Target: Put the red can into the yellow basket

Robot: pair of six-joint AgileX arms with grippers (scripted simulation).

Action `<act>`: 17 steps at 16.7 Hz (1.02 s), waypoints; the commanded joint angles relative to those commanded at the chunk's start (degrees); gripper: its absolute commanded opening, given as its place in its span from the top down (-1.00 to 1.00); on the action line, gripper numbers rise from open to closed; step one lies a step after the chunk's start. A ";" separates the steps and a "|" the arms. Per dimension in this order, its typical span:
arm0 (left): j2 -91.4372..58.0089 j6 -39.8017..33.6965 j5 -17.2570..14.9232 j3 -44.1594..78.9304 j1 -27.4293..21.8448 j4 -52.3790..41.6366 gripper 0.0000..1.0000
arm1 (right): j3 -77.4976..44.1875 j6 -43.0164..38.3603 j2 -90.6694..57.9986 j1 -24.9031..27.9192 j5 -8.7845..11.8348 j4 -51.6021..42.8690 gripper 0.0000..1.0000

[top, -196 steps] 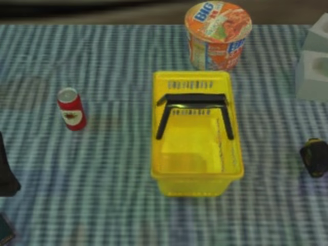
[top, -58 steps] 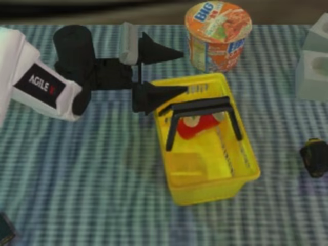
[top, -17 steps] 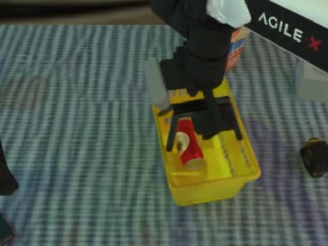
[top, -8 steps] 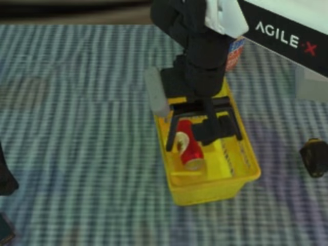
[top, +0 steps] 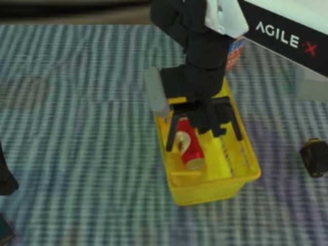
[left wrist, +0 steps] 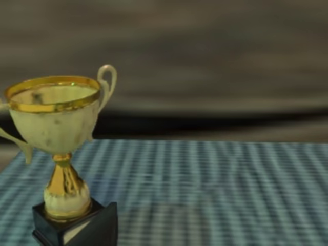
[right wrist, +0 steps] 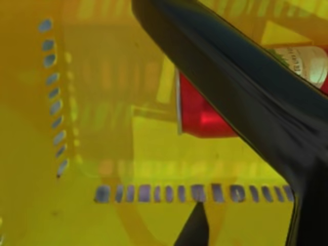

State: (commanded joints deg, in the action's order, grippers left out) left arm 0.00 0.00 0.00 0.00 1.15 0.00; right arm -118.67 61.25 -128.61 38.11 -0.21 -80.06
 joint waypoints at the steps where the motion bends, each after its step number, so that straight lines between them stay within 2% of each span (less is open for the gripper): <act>1: 0.00 0.00 0.00 0.00 0.00 0.00 -1.00 | 0.00 0.00 0.00 0.00 0.00 0.00 0.51; 4: 0.00 0.00 0.00 0.00 0.00 0.00 -1.00 | 0.00 0.00 0.00 0.00 0.00 0.00 0.96; 5: 0.00 0.00 0.00 0.00 0.00 0.00 -1.00 | 0.00 0.00 0.00 0.00 0.00 0.00 1.00; 17: 0.00 0.00 0.00 0.00 0.00 0.00 -1.00 | 0.00 0.00 0.00 0.00 0.00 0.00 1.00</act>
State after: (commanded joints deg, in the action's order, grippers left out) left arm 0.00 0.00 0.00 0.00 1.15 0.00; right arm -118.67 61.25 -128.61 38.11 -0.21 -80.06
